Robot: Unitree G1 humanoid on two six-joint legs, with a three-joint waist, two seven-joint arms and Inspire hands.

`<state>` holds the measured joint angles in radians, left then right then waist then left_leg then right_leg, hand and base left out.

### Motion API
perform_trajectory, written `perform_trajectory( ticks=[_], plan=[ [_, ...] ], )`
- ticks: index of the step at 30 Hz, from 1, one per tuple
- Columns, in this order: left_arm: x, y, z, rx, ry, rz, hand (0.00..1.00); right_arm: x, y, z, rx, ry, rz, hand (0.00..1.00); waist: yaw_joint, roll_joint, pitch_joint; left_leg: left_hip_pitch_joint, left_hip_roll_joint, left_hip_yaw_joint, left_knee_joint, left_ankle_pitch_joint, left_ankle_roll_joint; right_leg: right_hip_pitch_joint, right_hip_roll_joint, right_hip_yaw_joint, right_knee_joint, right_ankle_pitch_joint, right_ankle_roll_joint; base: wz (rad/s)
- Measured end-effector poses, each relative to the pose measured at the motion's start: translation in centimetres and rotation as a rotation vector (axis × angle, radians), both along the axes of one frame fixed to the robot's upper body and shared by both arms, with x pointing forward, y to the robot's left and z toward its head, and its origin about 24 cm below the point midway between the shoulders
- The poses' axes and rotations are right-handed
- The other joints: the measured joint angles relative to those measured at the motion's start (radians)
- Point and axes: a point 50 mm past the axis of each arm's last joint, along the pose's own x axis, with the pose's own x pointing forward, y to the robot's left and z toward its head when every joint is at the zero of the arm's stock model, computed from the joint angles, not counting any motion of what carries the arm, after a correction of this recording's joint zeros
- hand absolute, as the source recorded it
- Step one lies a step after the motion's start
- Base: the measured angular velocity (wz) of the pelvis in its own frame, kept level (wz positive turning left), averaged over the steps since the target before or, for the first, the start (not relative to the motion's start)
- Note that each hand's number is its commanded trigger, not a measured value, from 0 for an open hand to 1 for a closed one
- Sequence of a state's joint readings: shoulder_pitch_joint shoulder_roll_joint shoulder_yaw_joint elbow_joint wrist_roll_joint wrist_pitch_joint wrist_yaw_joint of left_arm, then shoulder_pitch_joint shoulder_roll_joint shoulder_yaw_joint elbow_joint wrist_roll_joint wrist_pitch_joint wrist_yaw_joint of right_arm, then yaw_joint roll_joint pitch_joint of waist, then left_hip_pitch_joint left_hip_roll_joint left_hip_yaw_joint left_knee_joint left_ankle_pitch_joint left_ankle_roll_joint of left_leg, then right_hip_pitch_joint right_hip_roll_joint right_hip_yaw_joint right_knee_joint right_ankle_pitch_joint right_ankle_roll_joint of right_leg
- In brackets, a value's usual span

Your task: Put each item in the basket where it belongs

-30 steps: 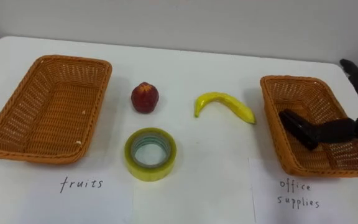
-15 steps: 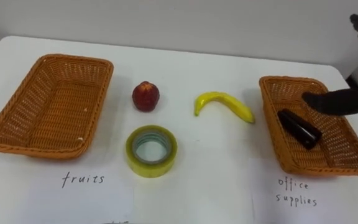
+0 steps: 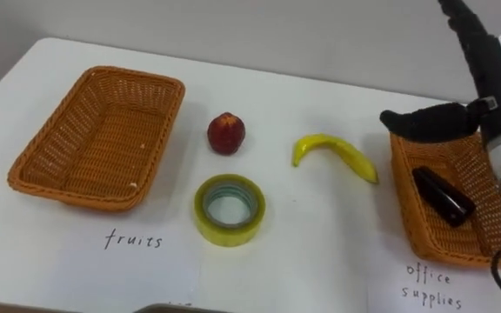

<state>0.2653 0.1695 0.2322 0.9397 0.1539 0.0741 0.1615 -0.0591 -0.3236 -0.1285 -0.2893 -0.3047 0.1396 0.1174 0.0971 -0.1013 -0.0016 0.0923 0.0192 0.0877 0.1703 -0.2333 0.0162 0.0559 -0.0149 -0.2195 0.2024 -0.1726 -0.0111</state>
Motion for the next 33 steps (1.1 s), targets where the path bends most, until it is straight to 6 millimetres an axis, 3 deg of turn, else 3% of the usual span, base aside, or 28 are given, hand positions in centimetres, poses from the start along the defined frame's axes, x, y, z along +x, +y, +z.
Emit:
perform_trajectory(
  ticks=[7, 14, 22, 33],
  plan=[
    [-1.1, -0.1, -0.1, 0.007, 0.034, 0.005, 0.00, 0.5, 1.9, -2.0, -0.016, 0.095, 0.083, 0.00, 0.040, 0.007, 0.0014, -0.002, -0.001, -0.009, -0.001, 0.002, -0.001, 0.001, 0.000, -0.003, 0.000, 0.000, 0.000, 0.04],
    [-2.3, -0.4, -0.2, 0.016, 0.070, 0.000, 0.00, 0.5, 3.0, -2.8, -0.006, 0.137, 0.138, 0.00, 0.048, 0.007, 0.0006, -0.015, -0.001, -0.019, 0.002, 0.003, 0.000, -0.005, -0.002, -0.010, -0.001, 0.000, 0.000, 0.04],
    [-1.7, -0.8, -0.3, 0.003, 0.067, -0.032, 0.00, 0.6, 4.0, -4.1, -0.001, 0.199, 0.189, 0.00, 0.052, 0.009, -0.0008, -0.031, -0.003, -0.032, 0.013, 0.004, -0.002, -0.004, -0.001, -0.030, -0.016, 0.004, -0.002, 0.04],
    [-1.7, -1.2, -0.5, -0.023, 0.073, -0.025, 0.00, 0.4, 5.7, -4.8, 0.094, 0.233, 0.274, 0.00, 0.100, 0.006, 0.0015, -0.030, 0.001, -0.035, 0.017, 0.005, -0.003, 0.000, -0.001, -0.033, -0.016, 0.006, -0.005, 0.00]
  ],
)
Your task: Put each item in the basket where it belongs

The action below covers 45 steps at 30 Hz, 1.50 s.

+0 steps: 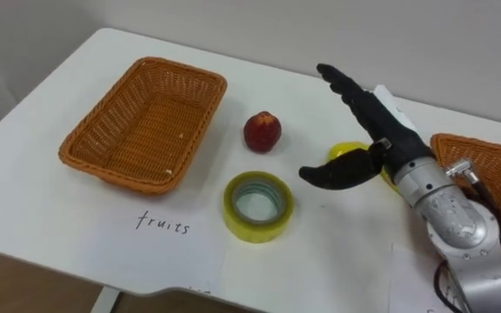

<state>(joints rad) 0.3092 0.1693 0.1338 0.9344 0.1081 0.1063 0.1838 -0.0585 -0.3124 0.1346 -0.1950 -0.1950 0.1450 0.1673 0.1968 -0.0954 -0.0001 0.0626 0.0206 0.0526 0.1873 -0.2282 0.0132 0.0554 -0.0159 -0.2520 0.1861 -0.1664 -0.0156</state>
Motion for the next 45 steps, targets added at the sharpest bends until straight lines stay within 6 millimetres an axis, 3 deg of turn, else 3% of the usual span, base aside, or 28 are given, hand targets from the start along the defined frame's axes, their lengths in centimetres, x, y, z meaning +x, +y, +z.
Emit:
perform_trajectory(
  ticks=[15, 23, 39, 45],
  plan=[
    [-0.3, 0.1, 0.1, 0.019, 0.008, -0.004, 0.00, 0.0, 0.5, -0.2, 0.001, 0.002, 0.011, 0.00, 0.008, -0.007, 0.0055, -0.009, -0.003, -0.013, -0.001, 0.000, -0.001, -0.003, 0.001, -0.017, -0.002, 0.000, 0.000, 0.02],
    [-0.1, 0.4, 0.2, 0.032, 0.022, -0.011, 0.00, 1.0, 2.3, -1.5, -0.142, 0.070, 0.085, 0.00, 0.053, -0.016, 0.0053, -0.012, -0.002, -0.014, 0.002, 0.000, -0.001, -0.005, -0.002, -0.027, -0.001, 0.000, 0.000, 0.00],
    [-0.2, 0.4, 0.1, 0.016, 0.041, -0.006, 0.00, 1.1, 2.0, -3.0, -0.164, 0.141, 0.078, 0.00, 0.086, -0.024, 0.0081, -0.015, -0.011, -0.027, 0.004, 0.004, 0.003, 0.001, -0.009, -0.039, 0.000, 0.000, 0.000, 0.03],
    [-0.3, 0.4, 0.0, 0.019, 0.061, 0.001, 0.00, 1.4, 1.6, -4.1, -0.167, 0.193, 0.048, 0.00, 0.094, -0.031, 0.0129, -0.020, -0.016, -0.037, 0.004, 0.007, 0.005, 0.001, -0.014, -0.052, 0.000, 0.000, 0.001, 0.05]
  ],
)
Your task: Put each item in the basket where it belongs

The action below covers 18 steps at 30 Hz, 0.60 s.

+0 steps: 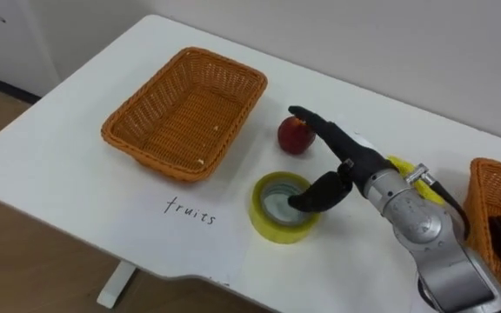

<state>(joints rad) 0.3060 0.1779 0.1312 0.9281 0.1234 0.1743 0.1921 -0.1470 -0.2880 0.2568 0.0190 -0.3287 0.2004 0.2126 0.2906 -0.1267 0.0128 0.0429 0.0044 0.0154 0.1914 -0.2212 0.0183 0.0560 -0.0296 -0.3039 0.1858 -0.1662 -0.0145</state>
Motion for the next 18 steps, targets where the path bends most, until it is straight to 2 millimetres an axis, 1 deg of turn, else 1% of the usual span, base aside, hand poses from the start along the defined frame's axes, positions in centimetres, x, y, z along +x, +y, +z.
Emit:
perform_trajectory(
  ticks=[8, 12, 14, 18],
  plan=[
    [-0.1, 0.0, 0.0, -0.001, 0.011, -0.003, 0.00, 1.0, 0.4, 1.1, 0.002, -0.045, -0.003, 0.00, 0.019, 0.002, 0.0003, -0.001, -0.001, -0.007, 0.000, 0.000, 0.000, 0.002, 0.000, -0.005, -0.001, 0.000, 0.000, 0.02],
    [-0.2, 0.0, 0.0, -0.003, 0.031, -0.008, 0.00, 1.0, 0.3, 0.9, -0.017, -0.041, -0.008, 0.00, 0.018, 0.004, 0.0012, -0.002, -0.002, -0.018, 0.000, 0.001, 0.001, 0.005, 0.000, -0.011, -0.001, 0.000, 0.001, 0.08],
    [-0.2, 0.0, 0.0, -0.003, 0.031, -0.008, 0.00, 1.0, 0.2, 0.4, -0.032, -0.022, -0.015, 0.00, 0.020, 0.007, 0.0025, 0.001, -0.002, -0.022, 0.001, 0.001, 0.001, 0.010, 0.000, -0.015, -0.003, 0.000, 0.001, 0.06],
    [-0.1, 0.0, 0.0, -0.003, 0.029, -0.009, 0.00, 0.9, 0.3, 0.0, -0.039, -0.017, -0.018, 0.00, 0.022, 0.010, 0.0014, 0.001, -0.002, -0.022, 0.000, 0.001, 0.000, 0.010, 0.000, -0.015, -0.004, 0.000, 0.001, 0.00]
  ],
)
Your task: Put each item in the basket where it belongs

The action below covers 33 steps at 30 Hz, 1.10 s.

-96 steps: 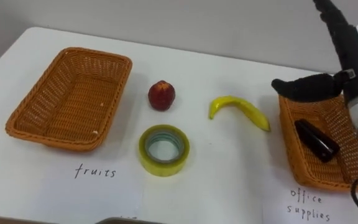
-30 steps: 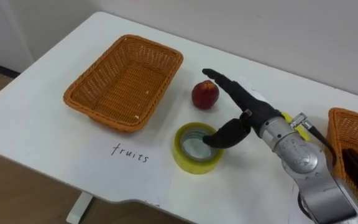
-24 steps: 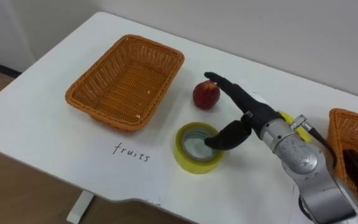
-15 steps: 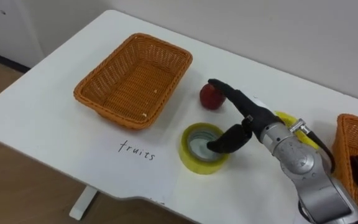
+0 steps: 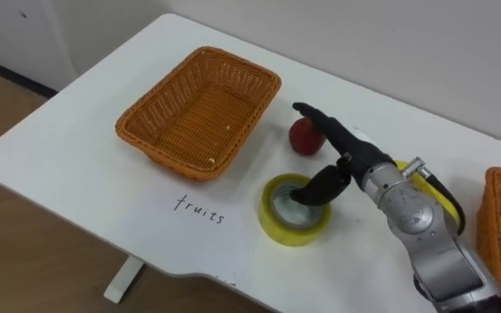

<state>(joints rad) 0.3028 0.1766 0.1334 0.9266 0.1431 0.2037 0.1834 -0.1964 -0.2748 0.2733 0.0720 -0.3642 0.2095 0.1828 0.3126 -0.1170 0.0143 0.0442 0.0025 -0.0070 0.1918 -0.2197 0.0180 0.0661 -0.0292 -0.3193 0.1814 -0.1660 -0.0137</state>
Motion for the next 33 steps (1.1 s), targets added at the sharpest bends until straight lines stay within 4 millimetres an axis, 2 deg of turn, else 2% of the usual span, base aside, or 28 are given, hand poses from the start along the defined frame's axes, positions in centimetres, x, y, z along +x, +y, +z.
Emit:
perform_trajectory(
  ticks=[6, 15, 20, 33],
  plan=[
    [0.0, 0.0, 0.0, 0.001, 0.001, -0.002, 0.00, -0.1, 0.3, -0.3, -0.010, -0.002, 0.003, 0.00, 0.001, 0.000, -0.0007, 0.000, 0.000, -0.002, 0.002, 0.002, -0.002, 0.002, 0.000, -0.004, -0.001, 0.000, 0.000, 0.01],
    [0.6, 0.1, 0.1, 0.010, -0.006, -0.021, 0.00, 0.0, -0.2, -0.9, -0.132, -0.025, -0.024, 0.00, 0.002, 0.000, -0.0020, -0.014, -0.001, -0.011, 0.015, 0.003, -0.003, -0.002, -0.003, -0.020, 0.000, 0.000, 0.000, 0.02],
    [1.1, 0.1, 0.1, 0.012, -0.014, -0.029, 0.00, -0.1, 0.2, -1.2, -0.181, -0.030, -0.005, 0.00, 0.002, -0.001, -0.0079, -0.015, -0.001, -0.015, 0.015, 0.004, -0.004, -0.001, -0.003, -0.031, 0.001, 0.000, 0.000, 0.02],
    [1.4, 0.1, 0.1, 0.012, -0.026, -0.034, 0.00, -0.2, 0.2, -1.5, -0.205, -0.030, 0.001, 0.00, 0.021, 0.000, -0.0079, -0.015, -0.002, -0.023, 0.015, 0.008, -0.005, 0.002, -0.005, -0.041, 0.003, 0.000, 0.000, 0.00]
  ],
)
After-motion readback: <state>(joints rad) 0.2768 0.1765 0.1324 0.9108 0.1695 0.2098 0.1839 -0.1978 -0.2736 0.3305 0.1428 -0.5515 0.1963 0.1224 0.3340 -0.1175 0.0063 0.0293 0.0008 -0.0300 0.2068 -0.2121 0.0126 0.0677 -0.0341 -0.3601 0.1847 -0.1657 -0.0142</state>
